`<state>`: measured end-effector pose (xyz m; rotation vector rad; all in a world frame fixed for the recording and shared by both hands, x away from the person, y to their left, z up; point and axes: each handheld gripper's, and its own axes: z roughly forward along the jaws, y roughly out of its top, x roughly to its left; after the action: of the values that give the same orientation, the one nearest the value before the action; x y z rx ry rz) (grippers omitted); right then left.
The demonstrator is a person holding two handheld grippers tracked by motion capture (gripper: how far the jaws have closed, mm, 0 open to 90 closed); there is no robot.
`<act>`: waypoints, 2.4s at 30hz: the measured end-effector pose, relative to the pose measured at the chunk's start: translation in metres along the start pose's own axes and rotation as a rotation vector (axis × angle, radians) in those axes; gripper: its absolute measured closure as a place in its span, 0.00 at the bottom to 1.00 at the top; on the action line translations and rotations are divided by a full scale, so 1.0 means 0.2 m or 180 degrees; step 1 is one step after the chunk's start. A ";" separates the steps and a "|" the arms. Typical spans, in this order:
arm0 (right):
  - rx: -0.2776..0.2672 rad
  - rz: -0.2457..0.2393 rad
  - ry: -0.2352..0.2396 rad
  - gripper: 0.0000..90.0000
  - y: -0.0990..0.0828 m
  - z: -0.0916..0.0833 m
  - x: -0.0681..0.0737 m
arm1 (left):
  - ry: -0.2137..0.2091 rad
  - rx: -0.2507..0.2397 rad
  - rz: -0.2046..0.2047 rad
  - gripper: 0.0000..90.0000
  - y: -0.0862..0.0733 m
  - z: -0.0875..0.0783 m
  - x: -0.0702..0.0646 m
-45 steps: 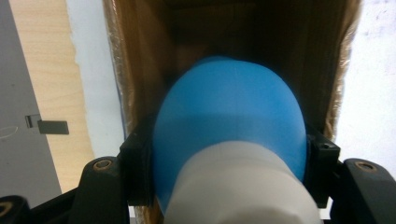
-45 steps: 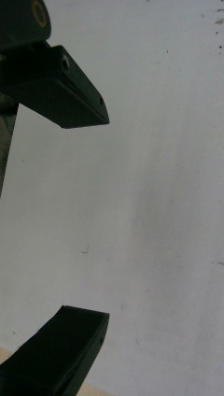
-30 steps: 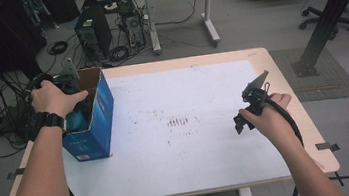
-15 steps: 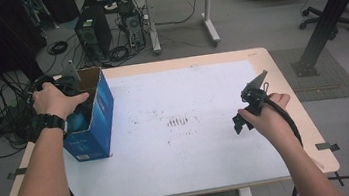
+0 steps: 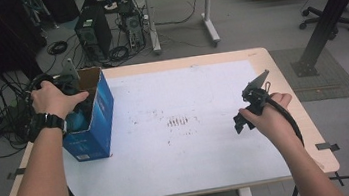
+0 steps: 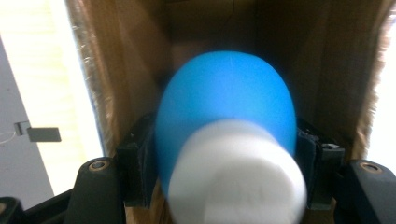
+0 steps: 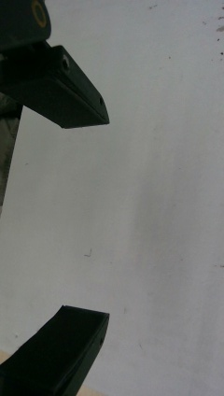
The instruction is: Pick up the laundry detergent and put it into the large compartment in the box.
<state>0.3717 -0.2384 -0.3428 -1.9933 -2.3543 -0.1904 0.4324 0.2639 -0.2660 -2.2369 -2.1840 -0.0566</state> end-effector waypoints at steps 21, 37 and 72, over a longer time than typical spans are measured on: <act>-0.0035 -0.0015 0.0020 0.07 -0.01 -0.03 0.00 | 0.0114 -0.0286 0.0174 0.37 -0.06 -0.39 -0.18; -0.0076 -0.0016 0.0030 0.07 -0.04 -0.10 -0.02 | -0.0026 -0.0304 0.0618 0.37 -0.11 -0.40 -0.70; -0.0155 -0.0016 0.0067 0.07 -0.09 -0.14 -0.06 | -0.0354 -0.0129 0.0864 0.05 -0.15 -0.17 -0.93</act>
<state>0.3549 -0.2559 -0.3176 -1.9964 -2.3644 -0.2703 0.3973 0.0786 -0.2382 -2.5952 -1.9199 0.0280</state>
